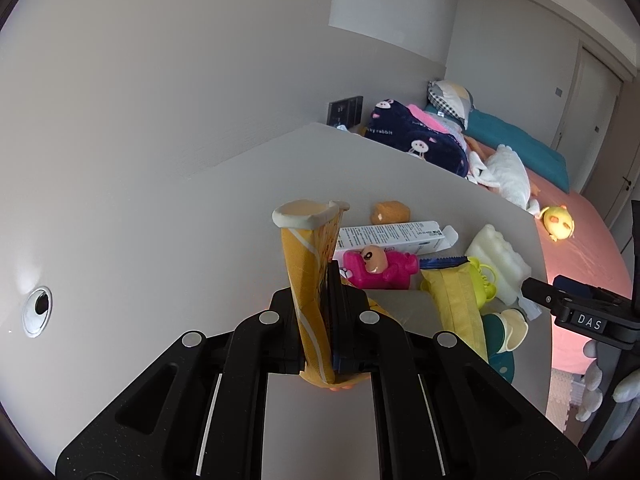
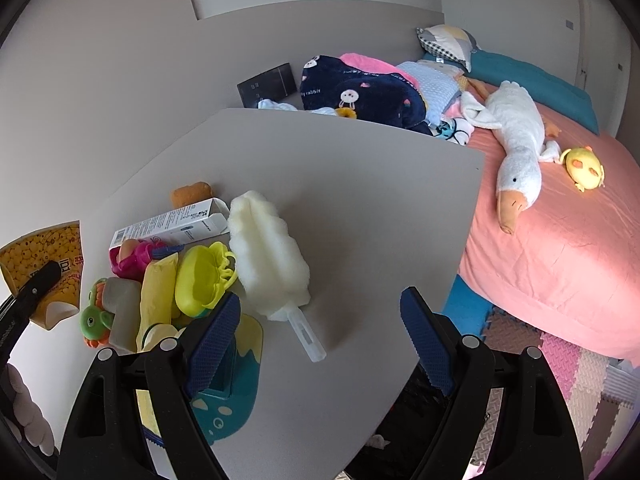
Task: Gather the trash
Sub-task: 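Lift the orange bag with the left tool while the right tool grasps the white foam sponge brush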
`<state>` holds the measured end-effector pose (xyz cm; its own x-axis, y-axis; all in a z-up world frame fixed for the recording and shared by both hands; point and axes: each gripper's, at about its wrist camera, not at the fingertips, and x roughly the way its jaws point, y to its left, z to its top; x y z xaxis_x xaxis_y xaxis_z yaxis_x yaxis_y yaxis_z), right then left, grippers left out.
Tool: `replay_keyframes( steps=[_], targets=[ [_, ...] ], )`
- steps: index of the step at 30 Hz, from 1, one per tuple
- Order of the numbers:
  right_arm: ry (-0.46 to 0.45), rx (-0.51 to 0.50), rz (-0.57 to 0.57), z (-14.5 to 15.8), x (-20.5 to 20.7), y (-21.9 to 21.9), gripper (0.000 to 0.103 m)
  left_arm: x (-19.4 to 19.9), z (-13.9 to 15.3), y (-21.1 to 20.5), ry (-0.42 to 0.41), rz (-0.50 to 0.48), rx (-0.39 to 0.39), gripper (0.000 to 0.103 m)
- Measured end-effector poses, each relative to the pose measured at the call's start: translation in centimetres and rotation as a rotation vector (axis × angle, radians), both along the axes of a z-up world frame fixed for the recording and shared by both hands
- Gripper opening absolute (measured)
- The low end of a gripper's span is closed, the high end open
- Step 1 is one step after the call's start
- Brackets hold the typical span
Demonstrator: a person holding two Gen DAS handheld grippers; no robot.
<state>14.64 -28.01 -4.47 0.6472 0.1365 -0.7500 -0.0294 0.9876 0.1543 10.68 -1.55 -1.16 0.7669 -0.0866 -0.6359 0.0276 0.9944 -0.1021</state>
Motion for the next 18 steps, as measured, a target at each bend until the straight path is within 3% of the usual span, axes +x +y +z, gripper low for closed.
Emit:
replay_keyframes(
  steps=[10,15,16,17,18],
  targets=[
    [0.0,0.021,0.027,-0.8,2.6,0.9,0.075,0.5,-0.4,1.2,0.017,0.029,-0.01,0.007],
    [0.02,0.065,0.044,-1.5,3.9,1.2,0.06,0.5,-0.6,1.5,0.026,0.03,-0.014,0.007],
    [0.028,0.078,0.052,-1.7,4.1,1.2,0.049,0.6,-0.6,1.6,0.027,0.03,-0.016,0.007],
    [0.037,0.09,0.06,-1.8,4.2,1.3,0.033,0.5,-0.6,1.6,0.026,0.031,-0.016,0.007],
    [0.032,0.078,0.049,-1.8,4.2,1.3,0.032,0.5,-0.5,1.7,0.025,0.031,-0.018,0.007]
  ],
)
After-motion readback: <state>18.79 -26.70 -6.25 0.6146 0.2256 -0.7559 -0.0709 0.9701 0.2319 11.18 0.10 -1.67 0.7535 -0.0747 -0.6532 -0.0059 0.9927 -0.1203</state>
